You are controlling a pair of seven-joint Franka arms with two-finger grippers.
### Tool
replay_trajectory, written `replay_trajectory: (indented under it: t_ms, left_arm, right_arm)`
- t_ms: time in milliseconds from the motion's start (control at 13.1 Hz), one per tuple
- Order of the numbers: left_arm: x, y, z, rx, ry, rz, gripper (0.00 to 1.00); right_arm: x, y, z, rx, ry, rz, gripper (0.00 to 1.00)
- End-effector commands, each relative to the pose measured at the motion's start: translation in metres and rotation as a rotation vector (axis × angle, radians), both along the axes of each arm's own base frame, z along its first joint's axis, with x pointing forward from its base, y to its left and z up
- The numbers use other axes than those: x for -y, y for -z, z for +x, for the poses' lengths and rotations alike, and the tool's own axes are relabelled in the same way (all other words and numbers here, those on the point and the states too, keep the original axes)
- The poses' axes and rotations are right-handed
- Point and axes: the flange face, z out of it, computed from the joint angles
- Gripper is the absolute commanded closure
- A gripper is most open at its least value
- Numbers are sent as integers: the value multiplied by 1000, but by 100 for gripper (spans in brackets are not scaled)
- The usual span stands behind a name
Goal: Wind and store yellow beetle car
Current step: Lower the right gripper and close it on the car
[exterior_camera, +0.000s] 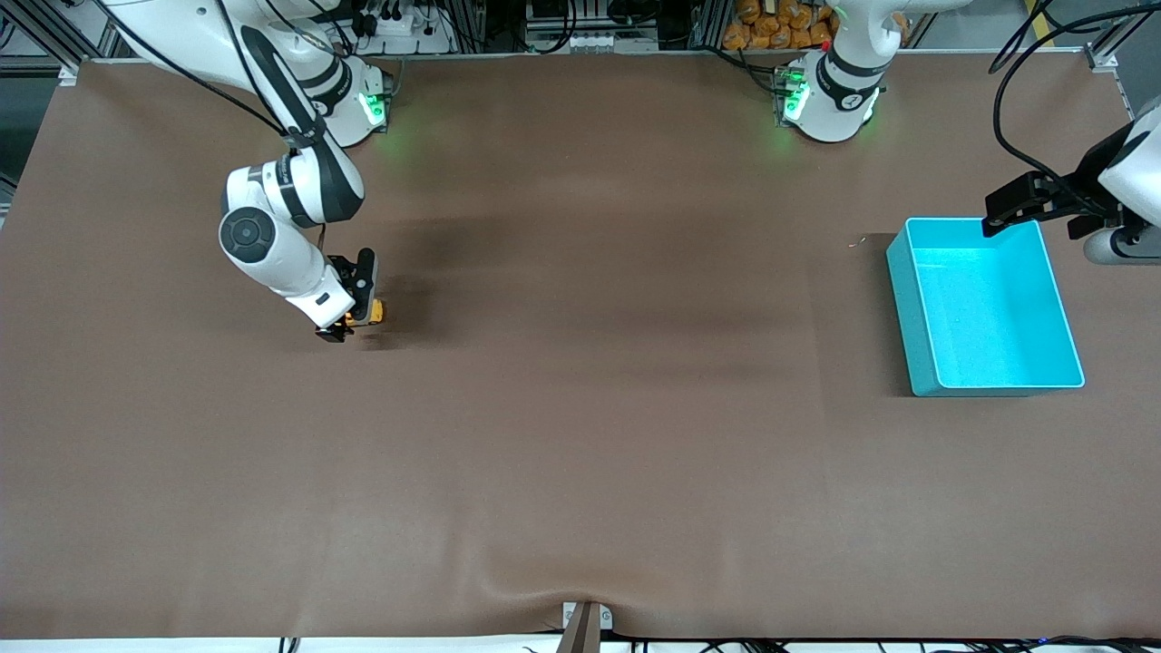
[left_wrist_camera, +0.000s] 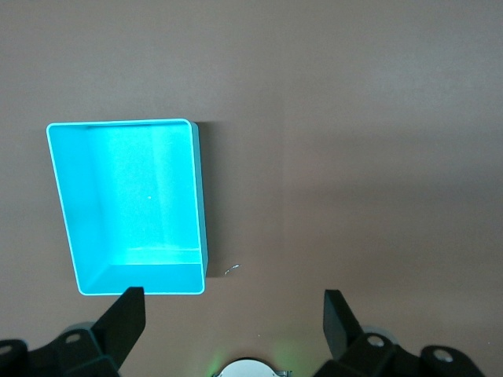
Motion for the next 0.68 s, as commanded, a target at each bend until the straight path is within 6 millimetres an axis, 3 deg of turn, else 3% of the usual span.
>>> replay_trajectory:
  t_ms: [0, 380, 609]
  left_arm:
    - [-10, -5, -2, 1, -11, 13, 0]
    - [-10, 0, -1, -8, -25, 13, 0]
    - [-11, 0, -2, -14, -30, 15, 0]
  right_arm:
    - [5, 11, -7, 23, -28, -3, 16]
    - [8, 28, -20, 31, -25, 4, 28]
    - [9, 28, -20, 33, -24, 4, 44]
